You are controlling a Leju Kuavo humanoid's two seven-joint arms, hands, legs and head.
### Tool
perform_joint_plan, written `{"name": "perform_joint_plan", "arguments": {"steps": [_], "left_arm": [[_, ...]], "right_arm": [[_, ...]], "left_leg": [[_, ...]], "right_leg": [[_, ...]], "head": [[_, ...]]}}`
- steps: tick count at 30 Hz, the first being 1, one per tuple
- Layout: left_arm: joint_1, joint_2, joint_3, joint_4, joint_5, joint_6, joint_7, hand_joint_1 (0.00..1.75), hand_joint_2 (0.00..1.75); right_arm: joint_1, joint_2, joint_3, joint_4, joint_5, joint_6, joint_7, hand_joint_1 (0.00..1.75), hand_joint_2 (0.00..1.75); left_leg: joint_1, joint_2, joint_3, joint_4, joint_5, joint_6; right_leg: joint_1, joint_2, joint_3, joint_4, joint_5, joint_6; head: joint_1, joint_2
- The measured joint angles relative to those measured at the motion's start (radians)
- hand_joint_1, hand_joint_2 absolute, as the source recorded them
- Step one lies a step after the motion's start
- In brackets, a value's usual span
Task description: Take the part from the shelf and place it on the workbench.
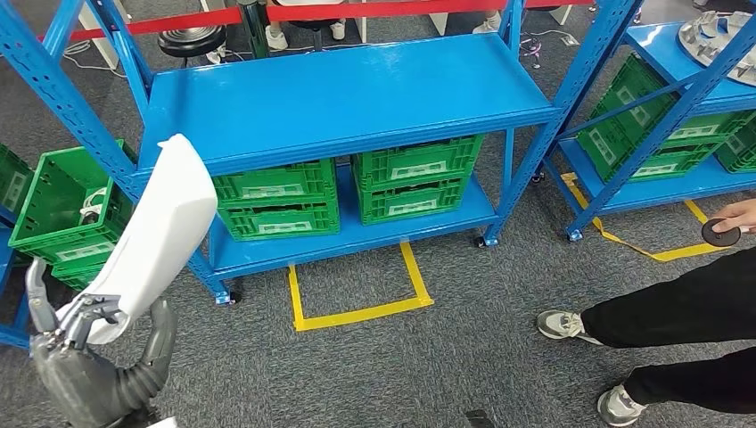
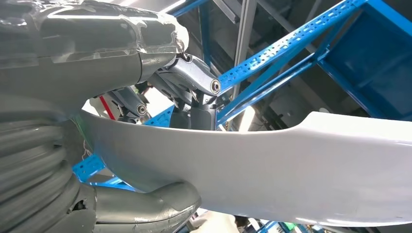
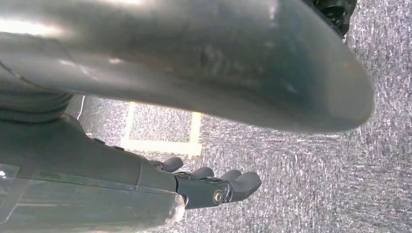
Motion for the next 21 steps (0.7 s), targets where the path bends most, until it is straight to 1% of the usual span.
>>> {"name": "perform_joint_plan", "arguments": {"steps": [1,2,3,4,5,6,7,8,9,10,11,12,13,15,16,17,18,19,20,21], "left_arm": [[-0.001,-0.001,0.001,0.0,0.0,0.0,0.0,1.75,1.75],[-0.002,-0.003,0.002,0.0,0.0,0.0,0.0,1.75,1.75],[-0.003,-0.006,0.002,0.0,0.0,0.0,0.0,1.75,1.75],[-0.004,-0.007,0.002,0.0,0.0,0.0,0.0,1.75,1.75],[-0.005,-0.008,0.003,0.0,0.0,0.0,0.0,1.75,1.75],[-0.005,-0.008,0.003,0.001,0.0,0.0,0.0,1.75,1.75],[-0.005,-0.008,0.003,0.003,0.0,0.0,0.0,1.75,1.75],[-0.004,-0.008,0.004,0.004,0.0,-0.001,0.0,1.75,1.75],[-0.005,-0.008,0.004,0.006,0.0,-0.001,0.0,1.75,1.75],[-0.005,-0.008,0.004,0.007,0.0,0.0,0.0,1.75,1.75],[-0.005,-0.008,0.005,0.009,0.0,-0.001,0.0,1.75,1.75],[-0.006,-0.008,0.006,0.01,0.0,0.0,0.0,1.75,1.75],[-0.006,-0.008,0.006,0.01,0.0,-0.001,0.0,1.75,1.75],[-0.006,-0.008,0.007,0.01,0.0,-0.001,0.0,1.75,1.75],[-0.006,-0.008,0.008,0.01,0.0,-0.001,0.0,1.75,1.75],[-0.007,-0.008,0.008,0.01,0.0,0.0,0.0,1.75,1.75],[-0.007,-0.008,0.008,0.01,0.0,0.0,-0.001,1.75,1.75],[-0.007,-0.008,0.008,0.01,0.0,0.0,-0.001,1.75,1.75],[-0.008,-0.007,0.008,0.01,0.0,0.0,-0.001,1.75,1.75],[-0.007,-0.007,0.009,0.011,0.0,0.0,-0.001,1.75,1.75]], "right_arm": [[-0.001,0.0,0.0,0.0,0.0,0.0,0.0,0.0,0.0],[-0.002,0.0,0.0,0.0,0.001,0.0,0.001,0.0,0.0],[-0.003,0.0,0.0,0.0,0.001,0.0,0.001,0.0,0.0],[-0.002,0.0,0.0,0.0,0.001,0.0,0.001,0.0,0.0],[-0.002,0.0,0.0,0.0,0.001,0.0,0.001,0.0,0.0],[-0.001,0.0,0.0,0.0,0.001,0.0,0.001,0.0,0.0],[-0.001,0.0,0.0,0.0,0.001,0.0,0.001,0.0,0.0],[-0.001,0.0,0.0,0.0,0.001,0.0,0.001,0.0,0.0],[-0.002,0.0,0.0,0.0,0.001,0.0,0.001,0.0,0.0],[-0.002,0.0,0.0,0.0,0.001,0.0,0.001,0.0,0.0],[-0.002,-0.001,0.001,0.0,0.001,0.0,0.001,0.0,0.0],[-0.003,-0.001,0.002,0.0,0.001,0.0,0.001,0.0,0.0],[-0.005,-0.001,0.003,0.0,0.001,0.0,0.001,0.0,0.0],[-0.006,-0.001,0.005,0.0,0.001,0.0,0.001,0.0,0.0],[-0.005,0.0,0.005,0.0,0.001,0.0,0.001,0.0,0.0],[-0.005,0.0,0.005,0.0,0.001,0.0,0.001,0.0,0.0],[-0.005,0.0,0.006,0.0,0.001,0.0,0.001,0.0,0.0],[-0.006,-0.001,0.006,0.0,0.001,0.0,0.001,0.0,0.0],[-0.007,-0.001,0.006,0.0,0.002,0.0,0.002,0.0,0.0],[-0.007,-0.001,0.006,0.0,0.002,0.0,0.002,0.0,0.0]], "left_leg": [[0.002,0.0,0.003,-0.006,0.004,0.005],[0.005,0.001,0.006,-0.012,0.008,0.01],[0.008,0.002,0.01,-0.017,0.011,0.013],[0.008,0.002,0.011,-0.019,0.012,0.015],[0.008,0.002,0.011,-0.019,0.012,0.017],[0.008,0.002,0.012,-0.019,0.011,0.017],[0.008,0.001,0.013,-0.019,0.01,0.017],[0.008,-0.001,0.015,-0.018,0.008,0.017],[0.008,-0.002,0.018,-0.017,0.006,0.014],[0.008,-0.003,0.02,-0.015,0.002,0.01],[0.007,-0.005,0.021,-0.011,-0.002,0.004],[0.005,-0.005,0.018,-0.007,-0.006,-0.001],[0.003,-0.005,0.014,-0.002,-0.008,-0.007],[0.003,-0.003,0.007,0.002,-0.009,-0.017],[0.004,-0.001,0.005,0.006,-0.015,-0.022],[0.006,0.0,-0.001,0.02,-0.029,-0.027],[0.007,0.0,-0.014,0.052,-0.054,-0.031],[0.008,0.0,-0.036,0.104,-0.087,-0.035],[0.009,0.0,-0.065,0.171,-0.122,-0.037],[0.009,0.0,-0.092,0.233,-0.148,-0.039]], "right_leg": [[0.0,0.0,-0.001,0.003,-0.004,0.004],[0.0,0.0,-0.008,0.02,-0.017,0.007],[-0.001,0.0,-0.025,0.06,-0.04,0.011],[-0.001,0.0,-0.053,0.121,-0.07,0.014],[-0.002,0.0,-0.088,0.193,-0.101,0.016],[-0.003,0.0,-0.12,0.255,-0.121,0.018],[-0.003,0.0,-0.14,0.289,-0.123,0.02],[-0.005,0.0,-0.144,0.286,-0.104,0.021],[-0.007,-0.001,-0.131,0.247,-0.068,0.022],[-0.009,-0.001,-0.109,0.186,-0.026,0.022],[-0.01,0.0,-0.086,0.126,0.008,0.02],[-0.01,0.0,-0.066,0.076,0.025,0.016],[-0.009,0.001,-0.057,0.048,0.03,0.01],[-0.007,0.004,-0.056,0.035,0.021,-0.004],[-0.007,0.004,-0.058,0.035,0.022,-0.01],[-0.008,0.003,-0.058,0.034,0.024,-0.016],[-0.008,0.002,-0.058,0.032,0.026,-0.022],[-0.008,0.001,-0.059,0.031,0.028,-0.027],[-0.007,0.0,-0.06,0.031,0.028,-0.031],[-0.005,-0.001,-0.061,0.031,0.029,-0.033]], "head": [[0.0,0.0],[0.002,0.0],[0.006,0.0],[0.011,0.0],[0.015,0.0],[0.019,0.0],[0.02,0.0],[0.021,0.0],[0.024,0.0],[0.027,0.0],[0.031,0.0],[0.033,0.0],[0.034,0.0],[0.029,0.0],[0.025,0.0],[0.02,0.0],[0.015,0.0],[0.008,0.0],[0.002,0.0],[-0.001,0.0]]}}
